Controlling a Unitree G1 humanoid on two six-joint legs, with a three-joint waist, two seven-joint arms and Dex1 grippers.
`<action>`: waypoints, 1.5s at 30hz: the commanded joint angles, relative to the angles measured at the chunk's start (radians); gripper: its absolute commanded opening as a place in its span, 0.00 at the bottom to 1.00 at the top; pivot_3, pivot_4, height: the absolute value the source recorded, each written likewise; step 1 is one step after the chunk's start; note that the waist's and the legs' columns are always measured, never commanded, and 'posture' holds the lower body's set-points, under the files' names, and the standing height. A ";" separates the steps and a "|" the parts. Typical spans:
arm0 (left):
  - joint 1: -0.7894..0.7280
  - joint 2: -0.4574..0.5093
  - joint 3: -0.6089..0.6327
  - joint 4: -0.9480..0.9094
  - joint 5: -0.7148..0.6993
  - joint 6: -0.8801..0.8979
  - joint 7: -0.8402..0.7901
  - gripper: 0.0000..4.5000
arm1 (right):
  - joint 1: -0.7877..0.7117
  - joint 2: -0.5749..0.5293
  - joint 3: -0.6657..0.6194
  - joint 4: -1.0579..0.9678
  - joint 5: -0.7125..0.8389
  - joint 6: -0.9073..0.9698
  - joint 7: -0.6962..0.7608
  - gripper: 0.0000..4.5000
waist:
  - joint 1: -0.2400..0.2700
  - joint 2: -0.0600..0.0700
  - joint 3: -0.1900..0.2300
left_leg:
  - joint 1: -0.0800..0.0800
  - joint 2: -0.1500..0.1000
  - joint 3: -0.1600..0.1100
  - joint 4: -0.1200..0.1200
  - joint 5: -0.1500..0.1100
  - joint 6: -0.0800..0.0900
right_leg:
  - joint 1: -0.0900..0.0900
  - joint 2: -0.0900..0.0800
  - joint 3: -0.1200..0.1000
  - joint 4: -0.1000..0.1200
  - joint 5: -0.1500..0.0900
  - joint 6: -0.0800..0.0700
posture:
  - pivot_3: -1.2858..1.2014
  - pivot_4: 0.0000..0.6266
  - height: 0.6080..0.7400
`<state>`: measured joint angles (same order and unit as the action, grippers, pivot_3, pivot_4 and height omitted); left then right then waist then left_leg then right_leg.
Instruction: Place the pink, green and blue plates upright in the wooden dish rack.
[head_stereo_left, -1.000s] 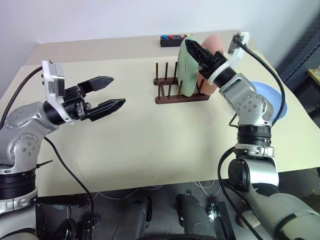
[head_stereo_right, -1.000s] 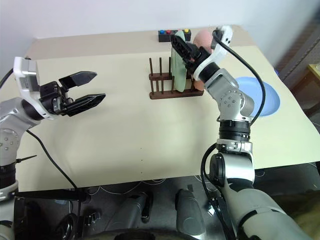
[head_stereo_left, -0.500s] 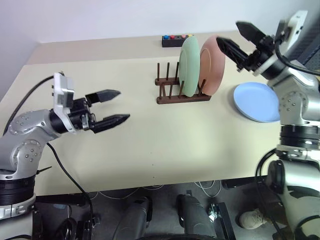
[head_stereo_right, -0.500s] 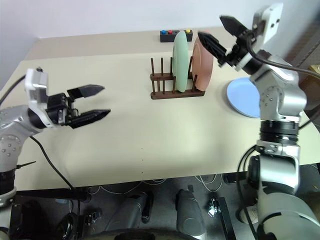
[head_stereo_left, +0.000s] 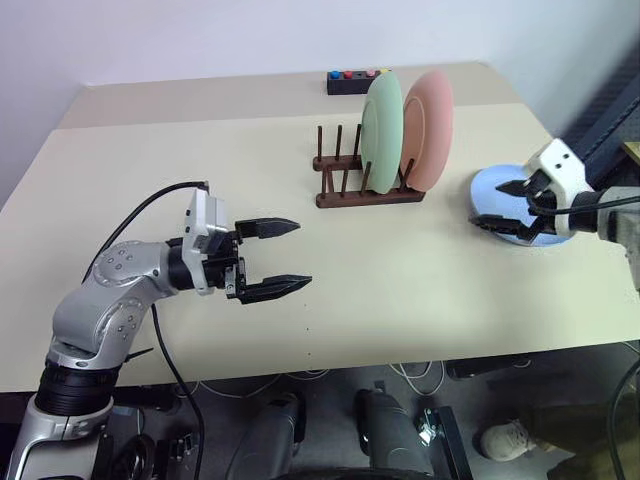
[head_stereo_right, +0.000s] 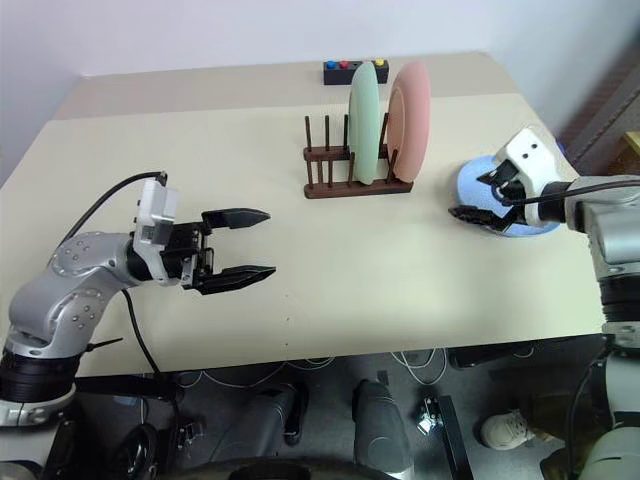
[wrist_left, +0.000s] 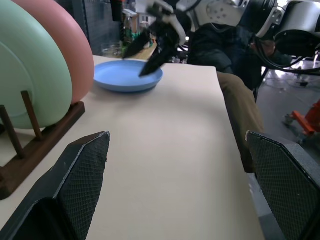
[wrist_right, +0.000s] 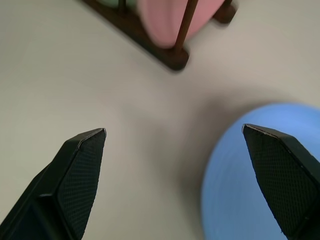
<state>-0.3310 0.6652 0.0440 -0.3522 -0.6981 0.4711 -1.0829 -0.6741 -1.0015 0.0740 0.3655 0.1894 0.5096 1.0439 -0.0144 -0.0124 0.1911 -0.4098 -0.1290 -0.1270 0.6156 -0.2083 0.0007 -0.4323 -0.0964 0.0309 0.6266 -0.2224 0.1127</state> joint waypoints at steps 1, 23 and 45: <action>0.003 -0.008 -0.017 -0.045 0.010 -0.021 0.001 1.00 | -0.078 -0.008 0.035 0.107 -0.106 -0.053 -0.034 0.99 | 0.002 0.000 0.000 | 0.000 0.000 0.000 0.000 0.000 0.000 | 0.000 0.000 0.000 0.000 0.000 0.000 | 0.52 0.24 1.00; 0.015 -0.003 0.017 -0.060 0.015 -0.025 0.055 1.00 | -0.210 0.053 0.055 0.390 -0.247 -0.143 -0.030 0.01 | 0.001 0.000 0.000 | 0.001 0.000 0.000 0.000 0.000 0.000 | 0.001 0.001 0.000 0.000 0.000 0.000 | 0.52 0.24 1.00; -0.051 0.027 0.166 0.103 0.052 -0.102 0.096 1.00 | -0.643 0.531 -0.830 0.039 1.053 0.526 -0.434 0.01 | 0.001 0.003 0.001 | 0.000 0.002 -0.001 -0.001 -0.001 -0.001 | -0.001 0.003 0.001 0.001 0.001 -0.001 | 0.52 0.24 1.00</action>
<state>-0.3774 0.6783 0.1734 -0.2379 -0.6465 0.3992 -0.9858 -1.3030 -0.4683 -0.7363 0.4678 1.1586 1.0010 0.6335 -0.0129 -0.0091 0.1921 -0.4095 -0.1272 -0.1281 0.6147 -0.2091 -0.0006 -0.4335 -0.0934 0.0318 0.6276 -0.2215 0.1117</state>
